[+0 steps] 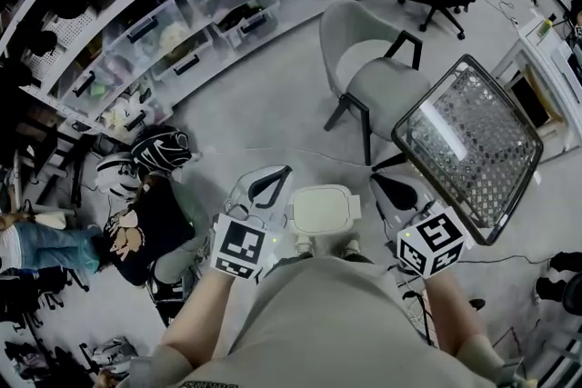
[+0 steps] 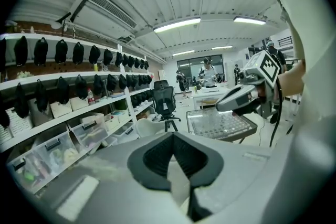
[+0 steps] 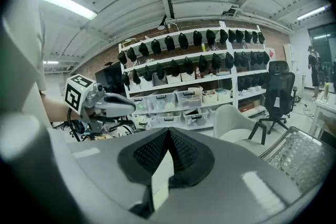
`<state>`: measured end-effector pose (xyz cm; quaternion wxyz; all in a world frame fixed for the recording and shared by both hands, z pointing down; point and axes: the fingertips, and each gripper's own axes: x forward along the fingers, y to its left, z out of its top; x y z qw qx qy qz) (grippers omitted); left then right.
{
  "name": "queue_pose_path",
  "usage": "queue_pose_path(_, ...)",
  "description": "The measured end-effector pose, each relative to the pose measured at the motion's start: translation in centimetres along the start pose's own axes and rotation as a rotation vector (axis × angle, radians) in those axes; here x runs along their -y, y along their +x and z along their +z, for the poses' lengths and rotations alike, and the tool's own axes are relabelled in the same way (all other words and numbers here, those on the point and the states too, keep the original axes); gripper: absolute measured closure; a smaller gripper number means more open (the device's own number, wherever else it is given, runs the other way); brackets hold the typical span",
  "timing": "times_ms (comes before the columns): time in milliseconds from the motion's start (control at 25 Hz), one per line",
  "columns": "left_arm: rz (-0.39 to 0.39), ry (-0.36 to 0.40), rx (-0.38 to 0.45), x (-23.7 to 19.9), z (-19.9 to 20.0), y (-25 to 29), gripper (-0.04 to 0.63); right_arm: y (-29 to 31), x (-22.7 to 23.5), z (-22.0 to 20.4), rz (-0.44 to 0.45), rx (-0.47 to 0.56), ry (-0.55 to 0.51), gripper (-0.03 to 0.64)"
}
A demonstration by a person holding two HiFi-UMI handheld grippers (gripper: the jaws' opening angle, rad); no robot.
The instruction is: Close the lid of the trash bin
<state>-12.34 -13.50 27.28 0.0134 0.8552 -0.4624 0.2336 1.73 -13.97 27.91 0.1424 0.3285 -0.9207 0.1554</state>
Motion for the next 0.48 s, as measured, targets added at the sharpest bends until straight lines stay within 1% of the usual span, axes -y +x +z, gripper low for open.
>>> queue_pose_path(240,0.006,0.001,0.028,-0.7,1.1,-0.5,0.594,-0.2,0.0,1.6,-0.011,0.015,-0.016,0.614)
queue_pose_path(480,0.011,0.004,0.031,-1.7,1.5,1.2,0.594,0.8,1.0,2.3,0.007,0.023,-0.023,0.614)
